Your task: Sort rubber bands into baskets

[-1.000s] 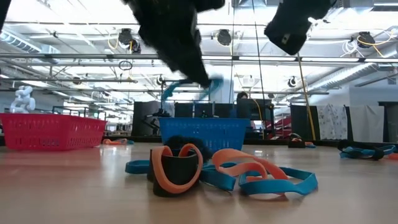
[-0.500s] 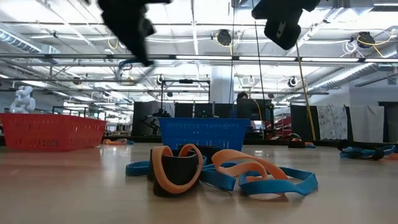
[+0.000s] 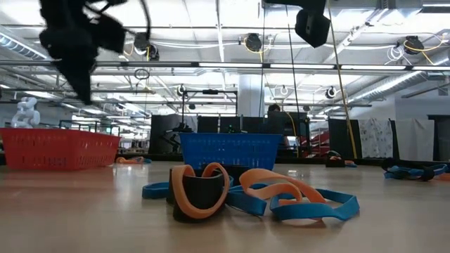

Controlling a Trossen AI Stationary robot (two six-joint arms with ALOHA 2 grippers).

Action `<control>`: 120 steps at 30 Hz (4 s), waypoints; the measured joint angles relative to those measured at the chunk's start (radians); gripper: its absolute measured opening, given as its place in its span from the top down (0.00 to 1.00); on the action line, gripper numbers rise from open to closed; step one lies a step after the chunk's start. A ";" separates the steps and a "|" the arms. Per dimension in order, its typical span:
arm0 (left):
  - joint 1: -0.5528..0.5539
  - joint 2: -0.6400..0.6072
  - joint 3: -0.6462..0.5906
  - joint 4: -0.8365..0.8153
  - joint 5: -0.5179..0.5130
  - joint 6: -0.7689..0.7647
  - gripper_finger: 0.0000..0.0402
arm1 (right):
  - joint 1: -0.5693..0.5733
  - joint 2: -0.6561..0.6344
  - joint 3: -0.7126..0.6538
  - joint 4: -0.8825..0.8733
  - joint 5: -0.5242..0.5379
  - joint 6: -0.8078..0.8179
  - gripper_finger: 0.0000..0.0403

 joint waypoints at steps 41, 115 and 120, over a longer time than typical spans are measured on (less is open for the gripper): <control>0.021 -0.003 -0.036 0.473 0.125 0.069 0.60 | -0.045 0.000 0.000 -0.189 -0.191 -0.078 1.00; 0.087 1.583 1.454 0.888 0.203 0.531 0.62 | 0.272 -0.452 0.000 -1.175 0.344 0.628 1.00; 0.087 1.583 1.454 0.893 0.202 0.531 0.72 | 0.272 -0.452 0.000 -1.175 0.343 0.627 1.00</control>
